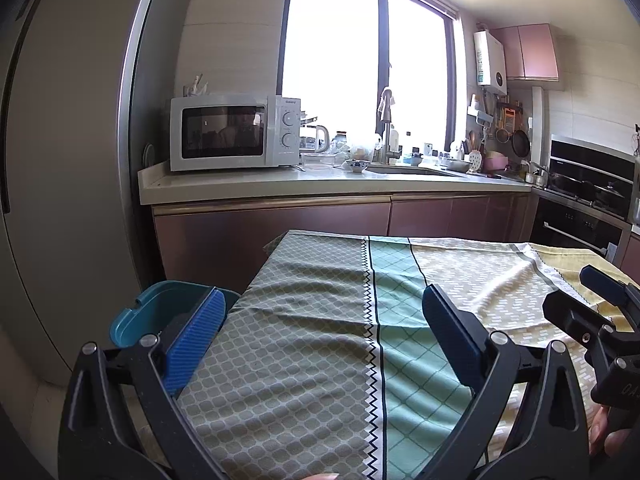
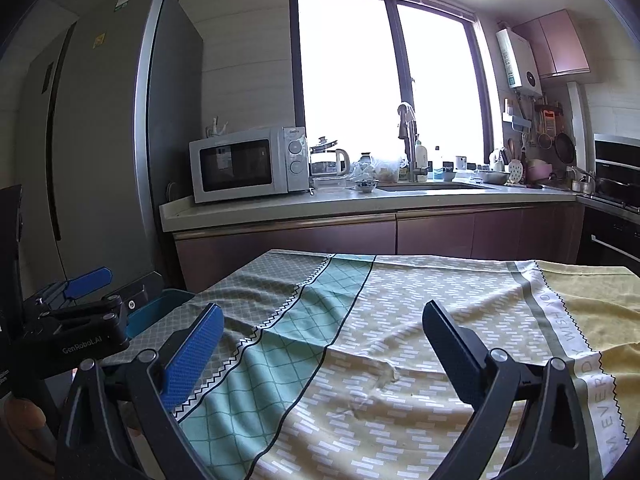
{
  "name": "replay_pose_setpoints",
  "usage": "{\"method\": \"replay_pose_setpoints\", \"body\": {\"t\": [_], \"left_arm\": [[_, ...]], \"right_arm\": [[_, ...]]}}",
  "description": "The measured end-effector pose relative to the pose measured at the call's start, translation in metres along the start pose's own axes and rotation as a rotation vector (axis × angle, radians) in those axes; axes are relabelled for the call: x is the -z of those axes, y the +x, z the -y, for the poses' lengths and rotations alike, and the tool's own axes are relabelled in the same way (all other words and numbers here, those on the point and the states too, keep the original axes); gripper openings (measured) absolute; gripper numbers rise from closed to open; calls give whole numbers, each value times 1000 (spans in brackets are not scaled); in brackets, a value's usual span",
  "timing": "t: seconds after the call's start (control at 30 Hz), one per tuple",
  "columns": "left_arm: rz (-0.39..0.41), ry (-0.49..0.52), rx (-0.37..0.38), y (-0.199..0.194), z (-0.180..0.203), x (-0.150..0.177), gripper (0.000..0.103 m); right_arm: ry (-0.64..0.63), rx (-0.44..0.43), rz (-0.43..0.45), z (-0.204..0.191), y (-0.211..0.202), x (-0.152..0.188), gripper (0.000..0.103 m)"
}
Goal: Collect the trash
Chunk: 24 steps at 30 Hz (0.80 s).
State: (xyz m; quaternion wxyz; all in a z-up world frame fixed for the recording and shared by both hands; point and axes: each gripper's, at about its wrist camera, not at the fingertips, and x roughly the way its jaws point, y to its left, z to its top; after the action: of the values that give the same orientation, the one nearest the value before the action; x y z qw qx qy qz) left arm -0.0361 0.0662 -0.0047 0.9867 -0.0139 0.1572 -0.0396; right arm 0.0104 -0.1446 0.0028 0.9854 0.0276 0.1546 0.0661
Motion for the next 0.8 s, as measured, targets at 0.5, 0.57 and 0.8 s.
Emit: {"method": "replay_pose_setpoints", "body": {"t": [0.5,0.57,0.8], "left_arm": [[16,14,-10,-1,1,-1,97],[15,15,-11,0,0,-1,97],[15,16,-11,1,-2,-2,97]], "right_arm": [[11,15,12,6,-5,-2,96],[13,15,11,6,-5,-2,96],[13,18,13,7,-6,-2,96]]}}
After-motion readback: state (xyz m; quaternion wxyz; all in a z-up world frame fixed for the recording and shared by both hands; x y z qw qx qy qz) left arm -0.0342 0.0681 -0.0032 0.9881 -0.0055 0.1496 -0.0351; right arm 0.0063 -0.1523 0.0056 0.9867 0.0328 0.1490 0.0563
